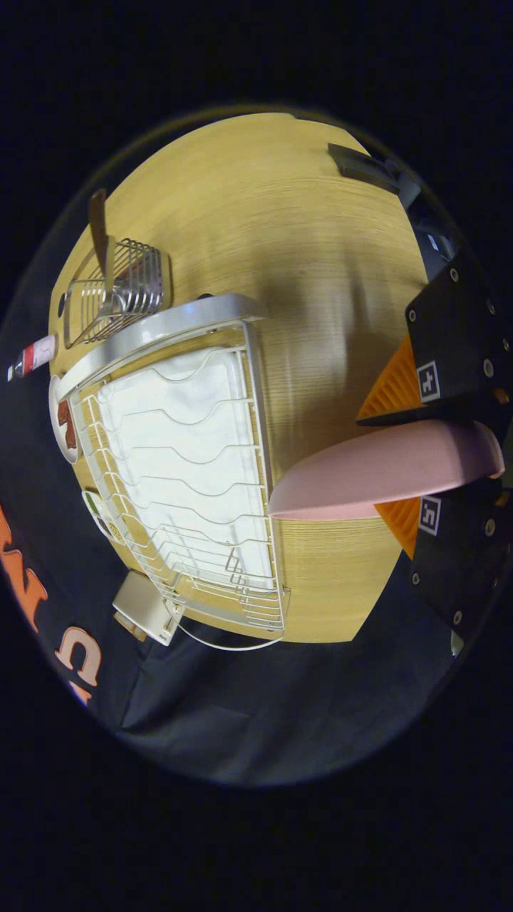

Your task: Take the plate from the dish rack, then take the spoon from the basket and place it into the plate.

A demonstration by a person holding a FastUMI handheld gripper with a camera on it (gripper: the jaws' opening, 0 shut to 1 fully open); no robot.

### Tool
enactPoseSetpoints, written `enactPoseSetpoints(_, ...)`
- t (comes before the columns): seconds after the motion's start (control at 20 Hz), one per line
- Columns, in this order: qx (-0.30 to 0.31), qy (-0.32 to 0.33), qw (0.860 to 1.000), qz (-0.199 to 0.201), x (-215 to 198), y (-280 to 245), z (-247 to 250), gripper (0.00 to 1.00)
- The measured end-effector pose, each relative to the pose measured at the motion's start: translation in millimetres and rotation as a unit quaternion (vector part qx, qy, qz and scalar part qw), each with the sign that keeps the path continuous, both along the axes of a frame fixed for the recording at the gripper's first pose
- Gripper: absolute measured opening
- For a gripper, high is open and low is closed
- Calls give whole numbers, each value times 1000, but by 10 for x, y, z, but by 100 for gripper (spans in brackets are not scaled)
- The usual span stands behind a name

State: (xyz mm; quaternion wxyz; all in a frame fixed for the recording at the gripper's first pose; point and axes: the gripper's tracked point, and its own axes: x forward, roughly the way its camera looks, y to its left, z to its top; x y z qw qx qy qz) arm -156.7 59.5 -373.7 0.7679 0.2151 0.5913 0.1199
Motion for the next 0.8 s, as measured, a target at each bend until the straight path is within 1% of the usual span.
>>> enactPoseSetpoints(0.15,6,2,1000,-3,27,-33,-89,40)
enactPoseSetpoints(0.2,2,3,1000,-2,28,-52,-113,45)
enactPoseSetpoints(0.25,-3,2,1000,-1,39,-77,-131,47)
enactPoseSetpoints(0.5,-19,-4,1000,11,94,-141,-230,66)
enactPoseSetpoints(0.55,-22,-5,1000,16,93,-149,-240,68)
enactPoseSetpoints(0.7,-32,-17,999,10,131,-199,-242,73)
enactPoseSetpoints(0.75,-46,-27,999,3,177,-265,-253,74)
enactPoseSetpoints(0.8,-67,-38,997,-5,244,-379,-254,77)
